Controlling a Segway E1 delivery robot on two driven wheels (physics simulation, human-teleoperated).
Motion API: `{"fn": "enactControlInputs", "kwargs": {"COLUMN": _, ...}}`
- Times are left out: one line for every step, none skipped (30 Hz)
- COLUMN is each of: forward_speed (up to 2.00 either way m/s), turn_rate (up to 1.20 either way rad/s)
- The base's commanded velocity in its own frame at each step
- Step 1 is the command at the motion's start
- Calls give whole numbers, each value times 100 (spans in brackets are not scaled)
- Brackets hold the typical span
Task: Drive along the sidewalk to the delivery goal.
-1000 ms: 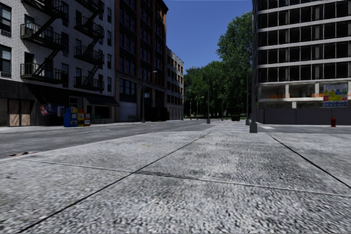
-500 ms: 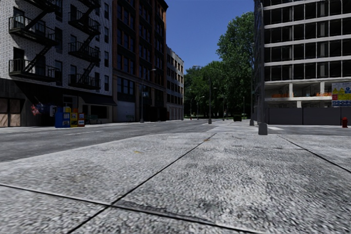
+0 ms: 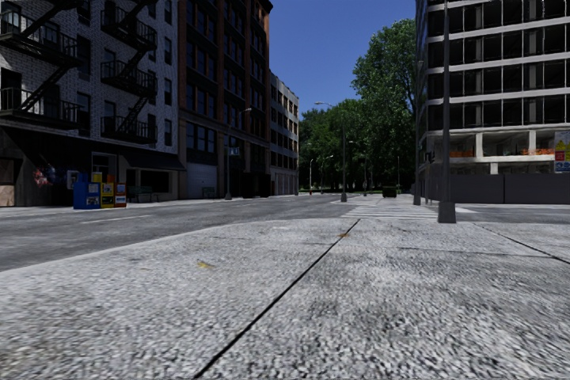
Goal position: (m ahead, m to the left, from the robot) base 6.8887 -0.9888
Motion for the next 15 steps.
{"fn": "enactControlInputs", "kwargs": {"forward_speed": 200, "turn_rate": 0}}
{"fn": "enactControlInputs", "kwargs": {"forward_speed": 200, "turn_rate": 0}}
{"fn": "enactControlInputs", "kwargs": {"forward_speed": 200, "turn_rate": 0}}
{"fn": "enactControlInputs", "kwargs": {"forward_speed": 200, "turn_rate": 0}}
{"fn": "enactControlInputs", "kwargs": {"forward_speed": 200, "turn_rate": 0}}
{"fn": "enactControlInputs", "kwargs": {"forward_speed": 200, "turn_rate": 0}}
{"fn": "enactControlInputs", "kwargs": {"forward_speed": 200, "turn_rate": 0}}
{"fn": "enactControlInputs", "kwargs": {"forward_speed": 200, "turn_rate": 0}}
{"fn": "enactControlInputs", "kwargs": {"forward_speed": 200, "turn_rate": 0}}
{"fn": "enactControlInputs", "kwargs": {"forward_speed": 200, "turn_rate": 0}}
{"fn": "enactControlInputs", "kwargs": {"forward_speed": 200, "turn_rate": 0}}
{"fn": "enactControlInputs", "kwargs": {"forward_speed": 200, "turn_rate": 0}}
{"fn": "enactControlInputs", "kwargs": {"forward_speed": 200, "turn_rate": 0}}
{"fn": "enactControlInputs", "kwargs": {"forward_speed": 200, "turn_rate": 0}}
{"fn": "enactControlInputs", "kwargs": {"forward_speed": 200, "turn_rate": 0}}
